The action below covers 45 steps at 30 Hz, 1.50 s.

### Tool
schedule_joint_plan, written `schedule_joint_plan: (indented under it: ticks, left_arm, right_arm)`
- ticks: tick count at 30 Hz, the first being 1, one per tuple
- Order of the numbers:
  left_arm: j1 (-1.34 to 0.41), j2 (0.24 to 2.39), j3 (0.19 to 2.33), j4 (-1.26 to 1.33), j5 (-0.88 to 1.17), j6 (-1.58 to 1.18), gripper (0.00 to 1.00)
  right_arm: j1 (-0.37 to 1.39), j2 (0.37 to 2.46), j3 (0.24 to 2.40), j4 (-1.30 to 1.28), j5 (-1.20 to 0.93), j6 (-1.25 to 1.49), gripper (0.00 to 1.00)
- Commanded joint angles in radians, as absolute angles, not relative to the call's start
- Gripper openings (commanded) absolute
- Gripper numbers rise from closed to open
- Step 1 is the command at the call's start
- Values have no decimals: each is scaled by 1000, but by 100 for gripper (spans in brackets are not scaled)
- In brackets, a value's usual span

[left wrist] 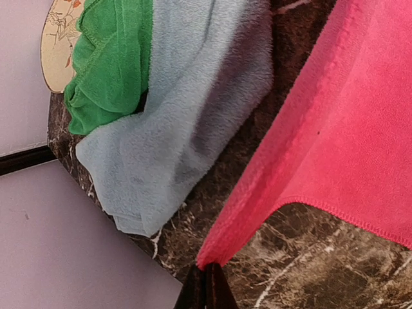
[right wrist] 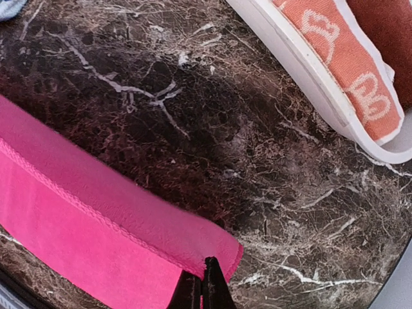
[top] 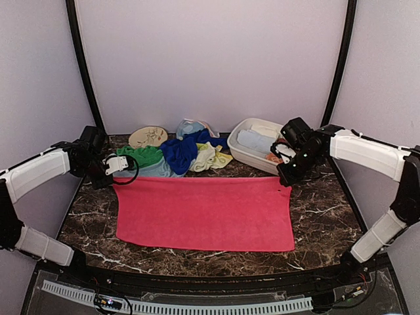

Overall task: Roll the towels
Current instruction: Pick up the towel from the center of the board, then fold the towel at the center of the board.

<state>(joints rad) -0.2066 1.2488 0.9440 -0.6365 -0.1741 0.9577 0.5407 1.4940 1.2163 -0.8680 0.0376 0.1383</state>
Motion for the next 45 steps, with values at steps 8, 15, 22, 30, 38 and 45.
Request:
schedule_joint_plan:
  ticks: [8,15,22,30,38,45]
  left_arm:
    - [-202,1389,1052,-481,-168,918,0]
    - [-202,1350,1032,-503,-97,881,0]
    - [-202,1220,887,-563,20,895,0]
    - [-206,1128,801,-687,164,950,0]
    - [-207,1100,737,-710,111,1006,0]
    - [-206,1083,707,-724,131,1016,0]
  right_arm:
    - [527,1546,1215,-767,108,106,0]
    - [527,1503,1195,-804,67,128,0]
    - [537,1422,1099,-816,14,181,0]
    - [596,1400,1016,-826,21,250,0]
    - [663,1383,990,-889,58,347,0]
    - [718,1325,924,-956,65,446,0]
